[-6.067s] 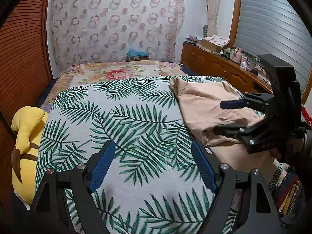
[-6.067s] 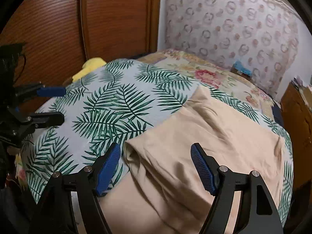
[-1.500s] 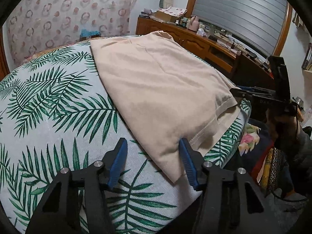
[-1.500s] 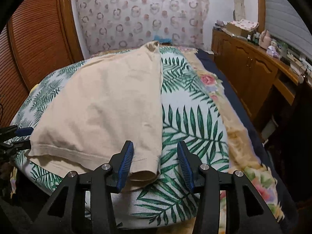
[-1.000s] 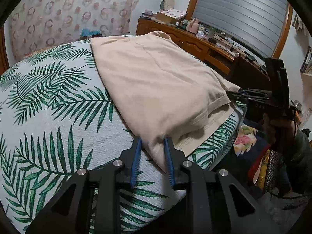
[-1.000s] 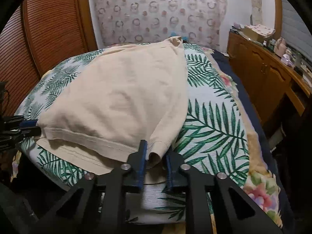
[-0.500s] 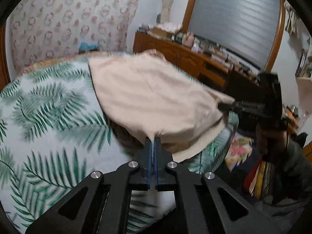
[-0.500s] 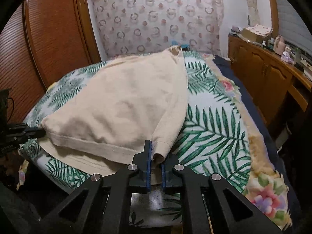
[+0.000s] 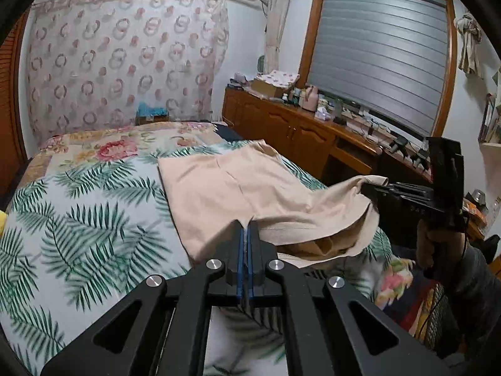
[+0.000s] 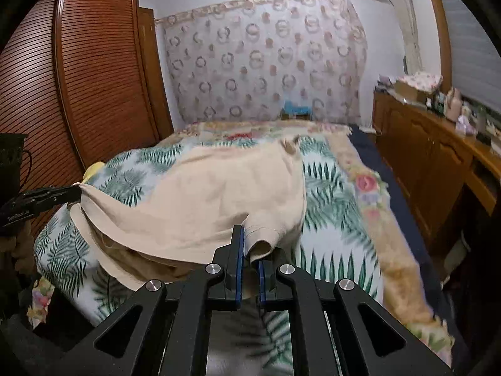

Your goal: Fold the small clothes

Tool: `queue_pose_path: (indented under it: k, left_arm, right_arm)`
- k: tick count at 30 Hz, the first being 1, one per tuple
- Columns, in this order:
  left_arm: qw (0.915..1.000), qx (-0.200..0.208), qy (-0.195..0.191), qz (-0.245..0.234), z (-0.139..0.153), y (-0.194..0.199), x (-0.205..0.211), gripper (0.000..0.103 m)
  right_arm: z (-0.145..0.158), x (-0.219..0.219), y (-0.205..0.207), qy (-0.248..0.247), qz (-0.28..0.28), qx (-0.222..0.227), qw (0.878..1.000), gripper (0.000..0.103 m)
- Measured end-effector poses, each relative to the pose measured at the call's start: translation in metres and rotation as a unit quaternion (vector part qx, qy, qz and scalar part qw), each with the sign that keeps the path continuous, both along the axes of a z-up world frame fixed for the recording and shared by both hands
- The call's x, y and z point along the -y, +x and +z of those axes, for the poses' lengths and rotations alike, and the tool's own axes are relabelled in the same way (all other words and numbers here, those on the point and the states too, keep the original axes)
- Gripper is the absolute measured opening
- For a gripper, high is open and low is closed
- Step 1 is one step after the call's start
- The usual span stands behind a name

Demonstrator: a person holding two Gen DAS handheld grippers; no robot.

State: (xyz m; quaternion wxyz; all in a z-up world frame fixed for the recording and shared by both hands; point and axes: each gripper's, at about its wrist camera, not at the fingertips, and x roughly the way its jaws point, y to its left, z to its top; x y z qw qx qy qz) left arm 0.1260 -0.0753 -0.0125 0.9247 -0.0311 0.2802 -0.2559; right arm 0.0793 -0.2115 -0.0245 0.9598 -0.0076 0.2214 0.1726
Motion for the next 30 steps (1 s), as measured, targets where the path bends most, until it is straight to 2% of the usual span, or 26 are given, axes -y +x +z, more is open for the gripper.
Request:
queue_pose_path:
  k: [5, 13, 24, 30]
  left_arm:
    - [0.9999, -0.001, 0.001, 0.014, 0.002, 0.025, -0.002, 0.003]
    - [0.9995, -0.013, 0.010, 0.028, -0.003, 0.070, -0.002, 0.003]
    - [0.9980, -0.041, 0.033, 0.035, -0.023, 0.112, 0.002, 0.003]
    - [0.9988, -0.028, 0.019, 0.036, -0.008, 0.121, 0.001, 0.003]
  right_arm:
    - [0.006, -0.006, 0.016, -0.003, 0.008, 0.017, 1.000, 0.007]
    - [0.002, -0.010, 0.060, -0.009, 0.014, 0.020, 1.000, 0.007]
    - [-0.009, -0.015, 0.107, -0.010, 0.021, -0.008, 1.000, 0.007]
    - [0.006, -0.016, 0.115, -0.016, 0.027, 0.006, 0.999, 0.007]
